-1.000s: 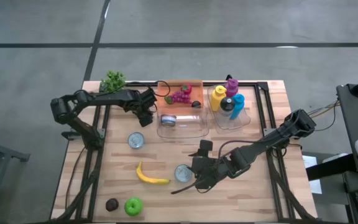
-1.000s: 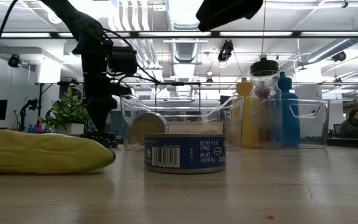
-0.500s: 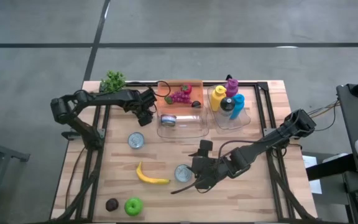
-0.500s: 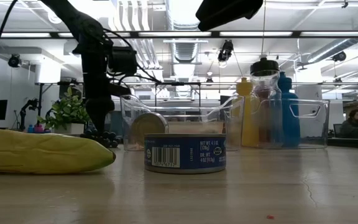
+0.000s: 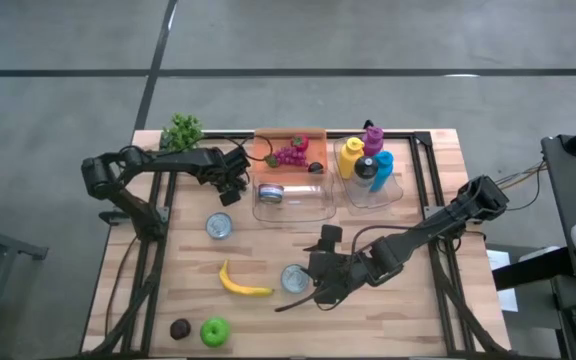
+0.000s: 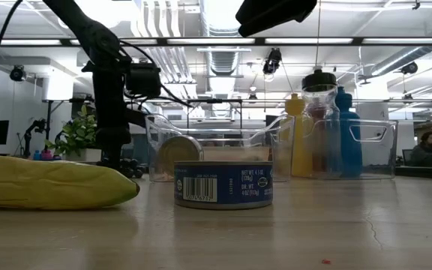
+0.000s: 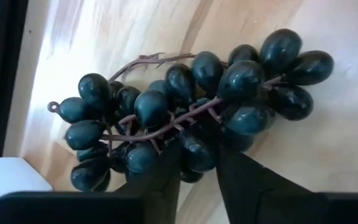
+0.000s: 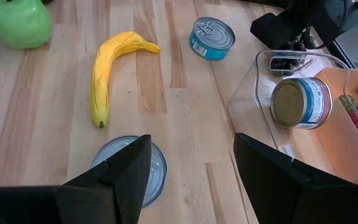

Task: Pick & Place Food Item
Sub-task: Put the black grapes into the orange bin

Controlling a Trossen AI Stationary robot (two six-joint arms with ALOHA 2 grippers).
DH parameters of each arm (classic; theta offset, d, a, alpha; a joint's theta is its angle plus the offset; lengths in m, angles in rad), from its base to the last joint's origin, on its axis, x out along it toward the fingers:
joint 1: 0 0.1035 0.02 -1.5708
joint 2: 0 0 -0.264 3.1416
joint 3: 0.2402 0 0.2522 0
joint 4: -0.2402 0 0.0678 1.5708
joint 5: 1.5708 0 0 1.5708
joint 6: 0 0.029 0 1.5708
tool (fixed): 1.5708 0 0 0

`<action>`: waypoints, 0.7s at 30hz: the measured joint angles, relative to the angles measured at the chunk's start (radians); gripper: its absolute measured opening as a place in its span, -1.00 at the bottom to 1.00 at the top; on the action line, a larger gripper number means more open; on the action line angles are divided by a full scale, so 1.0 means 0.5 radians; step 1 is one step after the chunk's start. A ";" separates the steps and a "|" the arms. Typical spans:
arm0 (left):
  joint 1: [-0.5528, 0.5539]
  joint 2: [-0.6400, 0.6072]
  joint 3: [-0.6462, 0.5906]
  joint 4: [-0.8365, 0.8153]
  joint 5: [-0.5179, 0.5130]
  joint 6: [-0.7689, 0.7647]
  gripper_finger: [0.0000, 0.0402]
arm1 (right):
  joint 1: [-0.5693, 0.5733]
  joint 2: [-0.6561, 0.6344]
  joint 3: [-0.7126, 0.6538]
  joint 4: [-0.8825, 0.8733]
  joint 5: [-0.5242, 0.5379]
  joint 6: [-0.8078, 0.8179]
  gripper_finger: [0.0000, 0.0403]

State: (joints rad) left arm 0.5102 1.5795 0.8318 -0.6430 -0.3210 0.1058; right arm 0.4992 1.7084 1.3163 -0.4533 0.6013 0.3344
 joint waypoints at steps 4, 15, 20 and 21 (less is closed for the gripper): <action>0.000 0.000 -0.002 0.000 -0.007 0.046 -0.74 | 0.000 0.000 0.000 0.005 0.000 -0.001 0.11; 0.000 -0.032 0.037 -0.013 -0.008 0.086 -0.97 | 0.000 0.000 0.000 0.036 0.000 -0.002 0.11; 0.000 -0.115 0.097 -0.024 -0.016 0.089 -0.98 | 0.000 0.000 0.000 0.043 0.000 -0.002 0.11; 0.000 -0.136 0.106 -0.025 -0.016 0.089 -0.98 | 0.000 0.000 0.000 0.045 0.000 -0.002 0.11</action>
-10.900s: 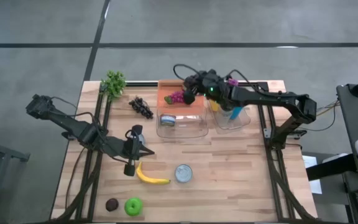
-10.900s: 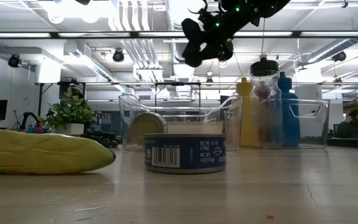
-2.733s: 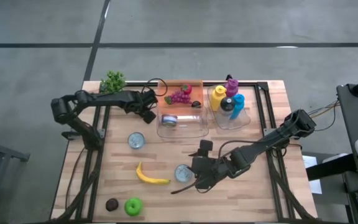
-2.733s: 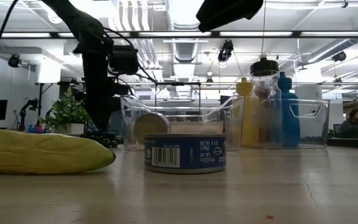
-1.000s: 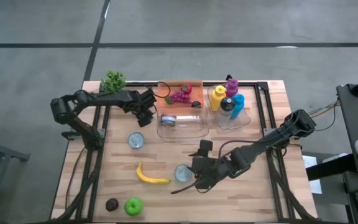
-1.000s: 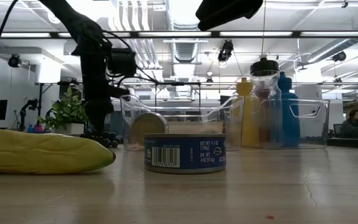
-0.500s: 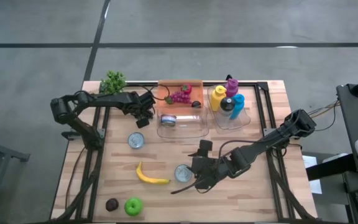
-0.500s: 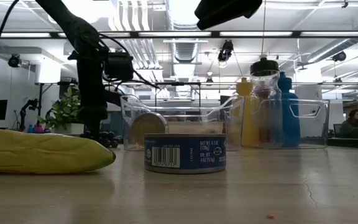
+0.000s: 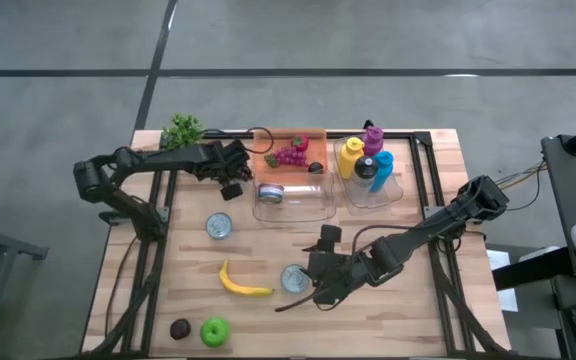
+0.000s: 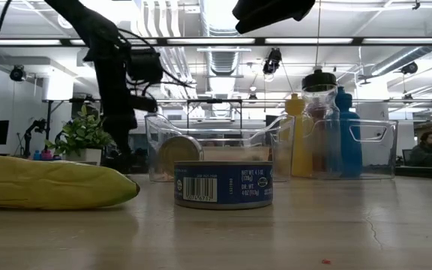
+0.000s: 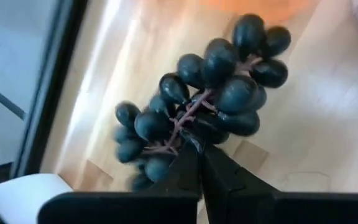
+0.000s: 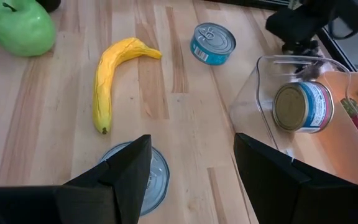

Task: Pick & Place Food Item
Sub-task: Put the black grapes into the orange bin

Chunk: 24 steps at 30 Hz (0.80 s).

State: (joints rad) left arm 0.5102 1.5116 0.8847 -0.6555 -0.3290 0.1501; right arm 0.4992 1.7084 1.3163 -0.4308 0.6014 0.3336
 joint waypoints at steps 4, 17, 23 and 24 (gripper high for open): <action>0.000 -0.092 0.014 -0.003 0.000 0.000 -0.98 | 0.000 0.000 0.000 0.001 0.000 0.000 0.11; -0.002 -0.427 0.014 0.004 -0.046 -0.111 -0.99 | -0.001 0.000 0.000 0.001 0.001 -0.002 0.11; -0.002 -0.480 0.024 0.087 -0.082 -0.161 -0.99 | -0.001 0.000 0.000 0.001 0.002 -0.010 0.11; -0.002 -0.480 0.039 0.099 -0.082 -0.161 -0.99 | -0.001 0.000 0.000 0.001 0.002 -0.010 0.11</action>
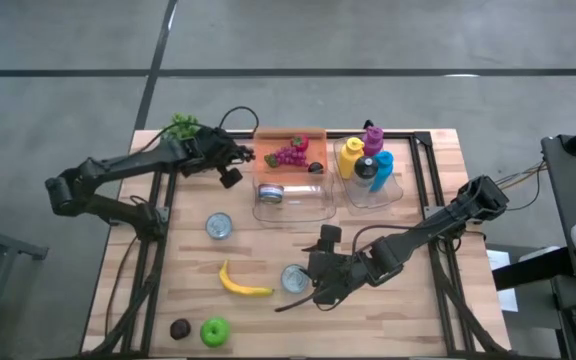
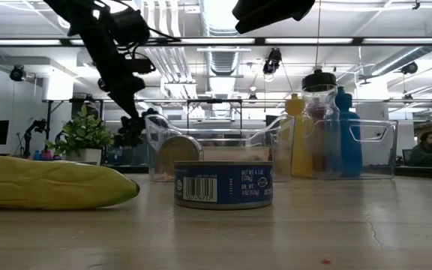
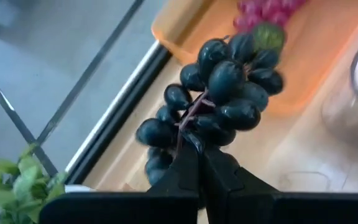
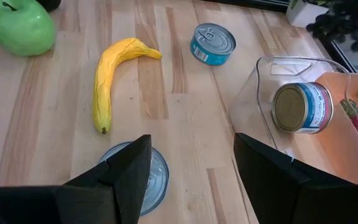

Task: Pick & Place Food Item
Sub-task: Put the black grapes into the orange bin

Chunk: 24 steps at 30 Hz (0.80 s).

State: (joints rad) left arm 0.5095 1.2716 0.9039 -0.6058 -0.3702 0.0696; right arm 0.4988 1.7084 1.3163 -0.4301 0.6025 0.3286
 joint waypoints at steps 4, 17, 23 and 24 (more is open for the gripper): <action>-0.001 0.000 0.102 0.051 -0.002 -0.001 -0.99 | 0.000 0.000 0.000 0.000 0.000 0.000 0.11; -0.013 0.016 0.293 0.366 0.063 -0.008 -0.99 | 0.004 0.000 -0.001 0.000 0.002 0.016 0.11; -0.023 0.126 0.291 0.502 0.121 -0.052 -0.99 | 0.005 0.000 -0.002 0.002 0.005 0.009 0.11; -0.024 0.149 0.291 0.520 0.131 -0.052 -0.99 | 0.005 0.000 -0.002 0.002 0.005 0.009 0.11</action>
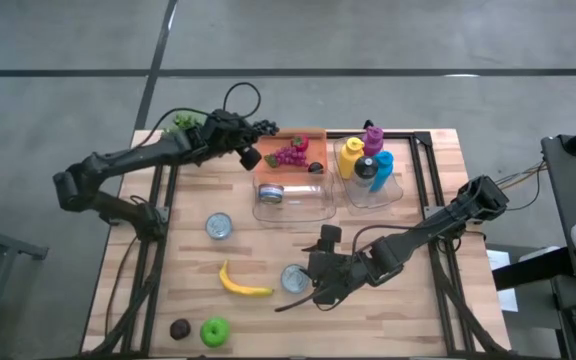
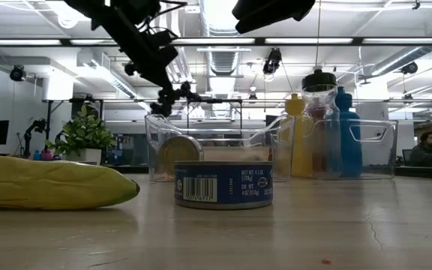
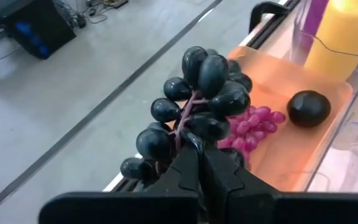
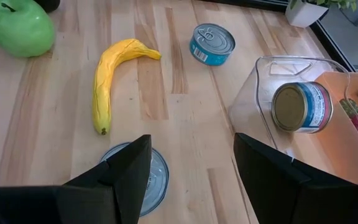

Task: Pick & Place Food Item
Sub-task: Put the black grapes into the orange bin

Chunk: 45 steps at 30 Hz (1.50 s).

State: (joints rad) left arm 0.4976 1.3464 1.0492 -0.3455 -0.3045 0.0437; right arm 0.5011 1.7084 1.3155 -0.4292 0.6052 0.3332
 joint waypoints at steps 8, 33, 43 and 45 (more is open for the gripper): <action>-0.011 0.152 0.001 0.201 0.087 0.005 -0.99 | 0.001 0.000 0.001 0.003 0.000 -0.014 0.11; -0.002 0.687 0.006 0.657 0.072 0.021 -0.99 | 0.001 0.000 -0.001 0.030 -0.001 -0.070 0.11; 0.008 0.730 0.010 0.653 0.067 0.015 -0.90 | 0.002 0.000 -0.001 0.037 -0.002 -0.098 0.11; 0.008 0.730 0.010 0.646 0.063 0.008 -0.82 | 0.002 0.000 -0.001 0.039 -0.002 -0.098 0.11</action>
State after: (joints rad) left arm 0.5018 1.7111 1.0542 -0.0225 -0.2729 0.0479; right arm 0.5018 1.7084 1.3151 -0.4097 0.6044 0.2840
